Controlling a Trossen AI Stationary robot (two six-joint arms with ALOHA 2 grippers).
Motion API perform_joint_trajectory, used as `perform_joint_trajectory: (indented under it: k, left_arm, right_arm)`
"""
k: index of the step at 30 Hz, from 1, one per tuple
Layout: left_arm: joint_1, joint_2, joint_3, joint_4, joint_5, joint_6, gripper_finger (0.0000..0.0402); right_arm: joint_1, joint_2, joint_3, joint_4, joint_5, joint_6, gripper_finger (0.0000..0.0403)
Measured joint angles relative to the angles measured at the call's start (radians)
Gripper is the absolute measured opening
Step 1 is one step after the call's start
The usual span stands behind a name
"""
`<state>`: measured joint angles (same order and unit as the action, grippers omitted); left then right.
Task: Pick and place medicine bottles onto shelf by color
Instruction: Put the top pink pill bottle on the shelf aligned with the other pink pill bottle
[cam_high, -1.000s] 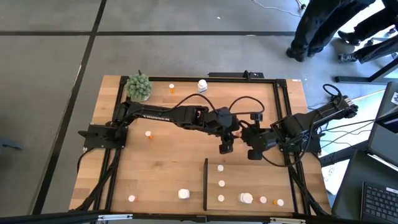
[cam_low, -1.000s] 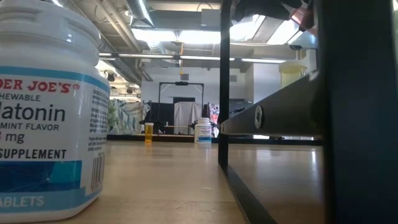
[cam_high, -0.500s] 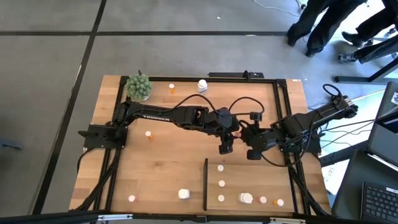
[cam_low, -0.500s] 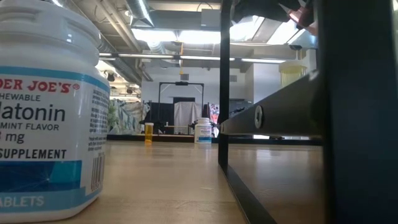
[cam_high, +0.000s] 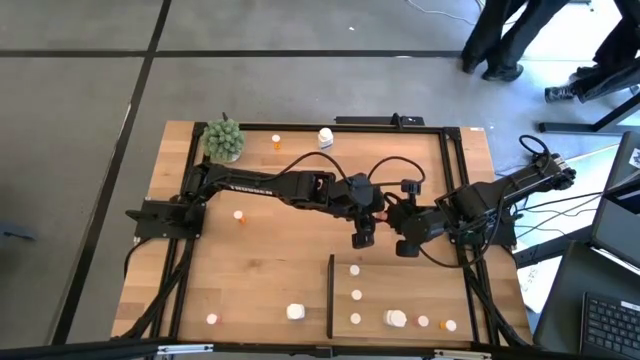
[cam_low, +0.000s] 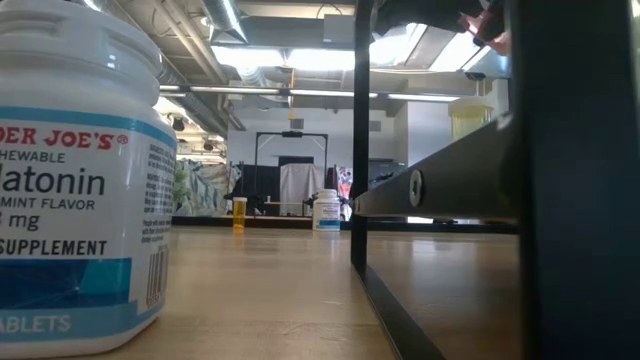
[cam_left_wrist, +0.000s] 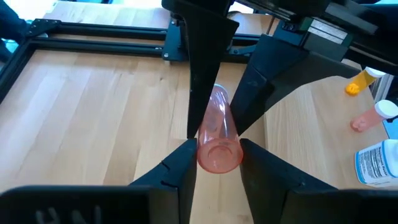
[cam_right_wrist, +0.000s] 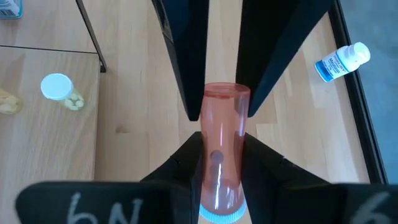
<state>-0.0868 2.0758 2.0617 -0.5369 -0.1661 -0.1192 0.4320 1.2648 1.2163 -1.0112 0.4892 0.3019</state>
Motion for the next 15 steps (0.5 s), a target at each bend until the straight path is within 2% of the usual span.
perform_joint_trajectory:
  k: [6,15]
  left_arm:
    - [-0.005,0.000,0.000,0.000,-0.005,0.023,0.0072]
    - [-0.006,0.000,0.000,-0.001,-0.001,0.024,0.0073]
  right_arm:
    - [0.000,0.000,0.000,-0.003,0.004,0.004,0.0086]
    - [-0.018,0.000,0.000,-0.001,-0.025,0.025,0.0089]
